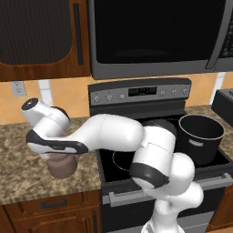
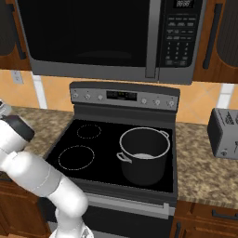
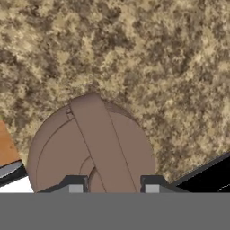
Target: Pick the kettle from the counter and place it on a stove burner. Then turn the burner on.
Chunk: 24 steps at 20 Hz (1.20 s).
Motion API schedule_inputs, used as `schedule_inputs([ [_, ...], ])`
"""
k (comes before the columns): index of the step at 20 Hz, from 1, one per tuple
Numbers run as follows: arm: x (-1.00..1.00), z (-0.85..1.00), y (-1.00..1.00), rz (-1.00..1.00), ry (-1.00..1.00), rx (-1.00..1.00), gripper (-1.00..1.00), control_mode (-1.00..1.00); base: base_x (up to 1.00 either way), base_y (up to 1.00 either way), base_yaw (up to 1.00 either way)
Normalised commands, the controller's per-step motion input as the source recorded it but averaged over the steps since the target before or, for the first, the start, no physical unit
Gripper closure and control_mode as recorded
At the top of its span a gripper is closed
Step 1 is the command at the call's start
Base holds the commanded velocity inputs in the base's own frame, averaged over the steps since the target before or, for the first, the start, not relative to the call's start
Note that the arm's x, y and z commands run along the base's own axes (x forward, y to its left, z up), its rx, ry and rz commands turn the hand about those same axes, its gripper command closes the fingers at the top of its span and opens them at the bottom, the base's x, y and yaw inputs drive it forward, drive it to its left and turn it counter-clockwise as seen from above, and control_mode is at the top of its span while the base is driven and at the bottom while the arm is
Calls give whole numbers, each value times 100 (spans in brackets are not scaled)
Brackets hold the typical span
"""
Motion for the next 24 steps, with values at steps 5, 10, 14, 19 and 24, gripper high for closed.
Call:
schedule_inputs([
  [5, -30, 9, -100, -15, -35, 0, 100, -100, 0, 0, 0],
  [10, -1, 0, -100, -17, -27, -1, 100, -100, 0, 0, 0],
  [14, 2, 0, -100, -16, -25, 0, 100, -100, 0, 0, 0],
  [19, 18, 0, -100, -9, -10, 4, 100, -100, 0, 0, 0],
  [24, 33, -1, -100, 0, 5, 15, 100, -100, 0, 0, 0],
])
